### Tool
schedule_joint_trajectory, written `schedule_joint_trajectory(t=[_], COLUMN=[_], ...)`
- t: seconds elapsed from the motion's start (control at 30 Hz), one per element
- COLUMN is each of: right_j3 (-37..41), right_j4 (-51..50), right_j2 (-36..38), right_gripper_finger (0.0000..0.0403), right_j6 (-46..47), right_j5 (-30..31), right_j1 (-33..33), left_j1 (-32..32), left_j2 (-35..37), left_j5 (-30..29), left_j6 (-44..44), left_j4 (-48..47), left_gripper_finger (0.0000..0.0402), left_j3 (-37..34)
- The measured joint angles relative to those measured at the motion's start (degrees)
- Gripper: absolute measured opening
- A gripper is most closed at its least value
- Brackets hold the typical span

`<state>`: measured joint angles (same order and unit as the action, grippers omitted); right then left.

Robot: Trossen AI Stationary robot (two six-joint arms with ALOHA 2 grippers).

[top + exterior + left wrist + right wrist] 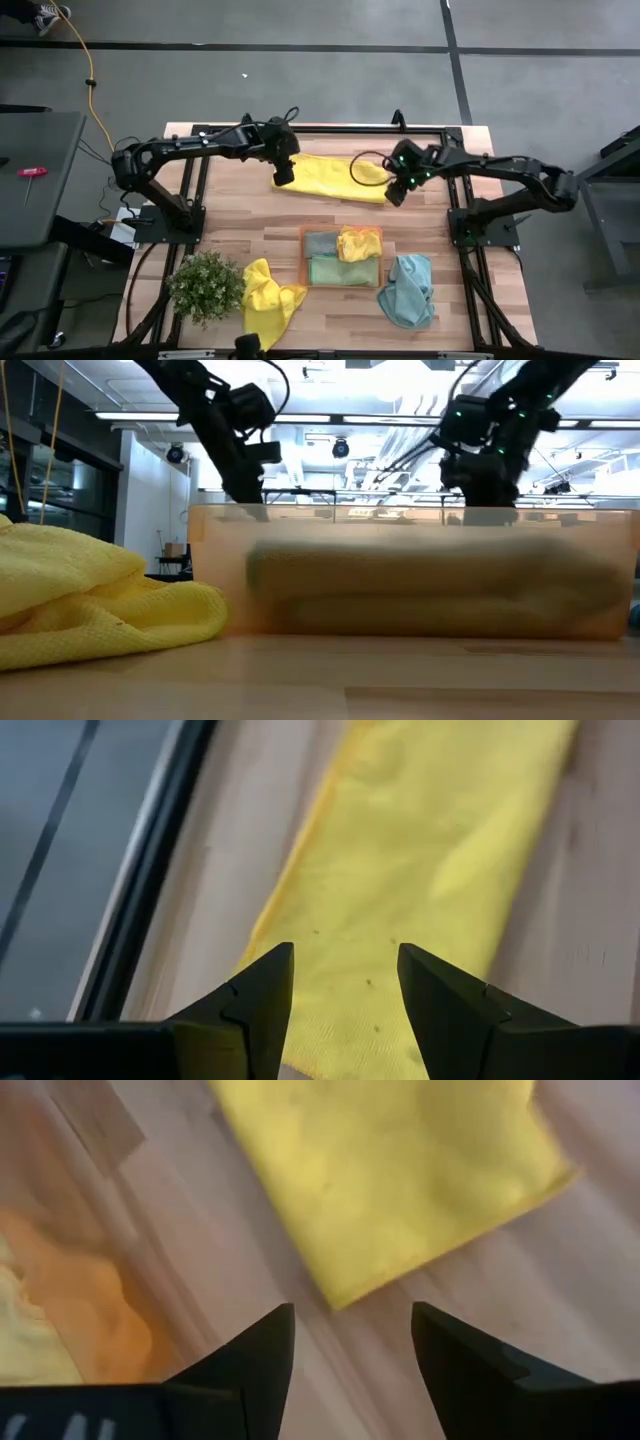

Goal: Fold microfiber towels
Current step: Fold the right yellow microfiber towel

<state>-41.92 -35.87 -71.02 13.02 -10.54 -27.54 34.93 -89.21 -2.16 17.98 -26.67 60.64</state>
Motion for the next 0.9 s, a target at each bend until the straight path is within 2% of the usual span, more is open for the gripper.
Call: schedule_joint_trajectory(t=[0.17,0.37,0.67,0.9], right_j3=[4.2,3.8,3.7,3.7], right_j4=[4.0,5.8,8.3,9.7], right_j2=[2.0,2.1,2.1,2.1], right_gripper_finger=[0.0194,0.0194,0.0194,0.0194], right_j6=[3.1,2.1,2.3,-1.6], right_j5=[-0.1,0.0,-0.3,-2.6], right_j1=[2.2,3.9,4.2,4.3], left_j1=[-1.9,-2.8,-2.8,-3.1], left_j2=[-2.4,-6.1,-7.2,-7.2], left_j5=[0.0,0.0,-0.9,0.3], left_j6=[8.5,16.9,16.2,12.7], left_j4=[-1.8,-8.4,-7.6,-6.5], left_gripper_finger=[0.0172,0.0172,0.0172,0.0172], left_j3=[0.0,-0.4,-6.4,-8.7])
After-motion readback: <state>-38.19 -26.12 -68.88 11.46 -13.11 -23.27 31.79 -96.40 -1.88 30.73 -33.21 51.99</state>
